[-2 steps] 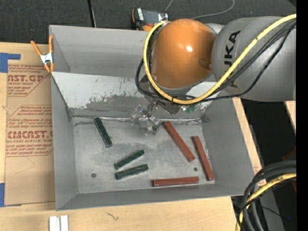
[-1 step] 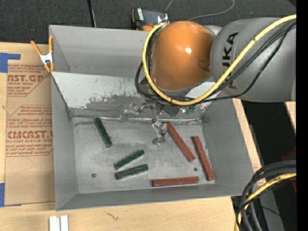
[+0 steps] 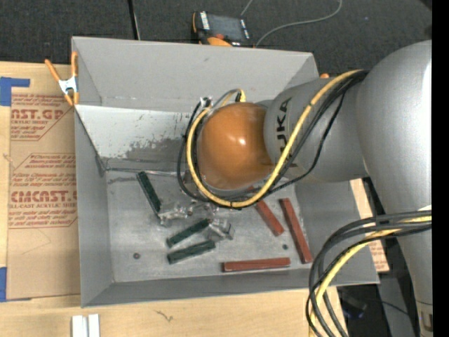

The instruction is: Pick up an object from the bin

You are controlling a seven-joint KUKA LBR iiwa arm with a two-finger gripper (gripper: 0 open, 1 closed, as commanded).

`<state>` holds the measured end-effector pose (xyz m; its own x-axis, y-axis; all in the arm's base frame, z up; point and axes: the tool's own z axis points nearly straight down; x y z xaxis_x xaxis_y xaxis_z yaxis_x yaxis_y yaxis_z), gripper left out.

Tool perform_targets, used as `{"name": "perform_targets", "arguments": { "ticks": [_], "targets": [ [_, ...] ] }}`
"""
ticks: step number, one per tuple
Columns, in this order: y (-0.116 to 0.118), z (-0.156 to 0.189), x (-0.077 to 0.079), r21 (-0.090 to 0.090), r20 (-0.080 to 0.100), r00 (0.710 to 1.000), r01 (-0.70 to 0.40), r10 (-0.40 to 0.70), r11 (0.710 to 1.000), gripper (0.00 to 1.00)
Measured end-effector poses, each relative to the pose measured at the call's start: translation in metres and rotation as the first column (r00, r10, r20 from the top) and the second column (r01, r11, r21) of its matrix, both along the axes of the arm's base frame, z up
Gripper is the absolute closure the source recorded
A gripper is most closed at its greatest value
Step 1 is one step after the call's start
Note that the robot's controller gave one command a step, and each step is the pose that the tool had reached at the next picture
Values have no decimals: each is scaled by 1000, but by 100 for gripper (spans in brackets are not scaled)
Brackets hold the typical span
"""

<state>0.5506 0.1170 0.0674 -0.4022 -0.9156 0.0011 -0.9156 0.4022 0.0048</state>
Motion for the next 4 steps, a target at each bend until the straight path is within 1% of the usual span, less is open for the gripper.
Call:
{"name": "perform_targets", "arguments": {
  "ticks": [1,2,3,4],
  "targets": [
    [1,3,2,3,6,1000,2,-2,1000,100],
    [10,12,1,2,7,888,-459,459,888,100],
    [10,12,0,3,6,889,-457,457,889,0],
    [10,12,1,3,6,889,-457,457,889,100]
  ]
}}
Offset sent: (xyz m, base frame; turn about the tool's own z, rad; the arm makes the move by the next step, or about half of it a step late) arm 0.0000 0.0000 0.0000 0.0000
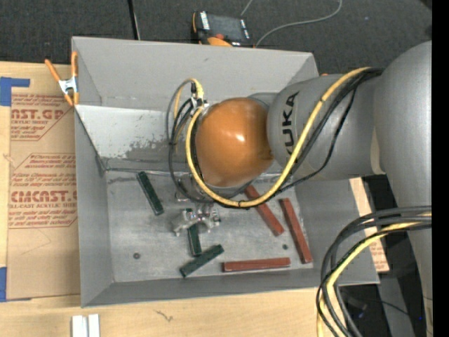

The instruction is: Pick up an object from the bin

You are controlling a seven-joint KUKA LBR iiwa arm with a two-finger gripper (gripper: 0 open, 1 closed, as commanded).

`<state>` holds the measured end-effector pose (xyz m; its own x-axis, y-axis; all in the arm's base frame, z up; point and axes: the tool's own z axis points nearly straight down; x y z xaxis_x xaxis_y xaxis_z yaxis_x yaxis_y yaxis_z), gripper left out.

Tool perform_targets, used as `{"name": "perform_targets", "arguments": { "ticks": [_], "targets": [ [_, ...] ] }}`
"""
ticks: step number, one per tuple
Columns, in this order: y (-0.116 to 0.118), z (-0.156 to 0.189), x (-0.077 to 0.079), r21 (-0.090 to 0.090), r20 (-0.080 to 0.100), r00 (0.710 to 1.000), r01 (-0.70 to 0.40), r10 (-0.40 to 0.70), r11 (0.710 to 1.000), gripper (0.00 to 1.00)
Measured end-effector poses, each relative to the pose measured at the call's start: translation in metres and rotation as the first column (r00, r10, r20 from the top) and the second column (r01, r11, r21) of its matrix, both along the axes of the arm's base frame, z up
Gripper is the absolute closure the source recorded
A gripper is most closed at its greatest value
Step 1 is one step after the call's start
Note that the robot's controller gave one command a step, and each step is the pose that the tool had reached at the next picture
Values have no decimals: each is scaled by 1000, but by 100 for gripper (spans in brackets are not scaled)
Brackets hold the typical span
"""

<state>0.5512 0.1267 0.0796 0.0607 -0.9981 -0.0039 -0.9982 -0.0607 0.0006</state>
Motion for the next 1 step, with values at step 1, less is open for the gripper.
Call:
{"name": "perform_targets", "arguments": {
  "ticks": [1],
  "targets": [
    [3,130,19,0,10,999,-47,47,999,100]
  ]
}}
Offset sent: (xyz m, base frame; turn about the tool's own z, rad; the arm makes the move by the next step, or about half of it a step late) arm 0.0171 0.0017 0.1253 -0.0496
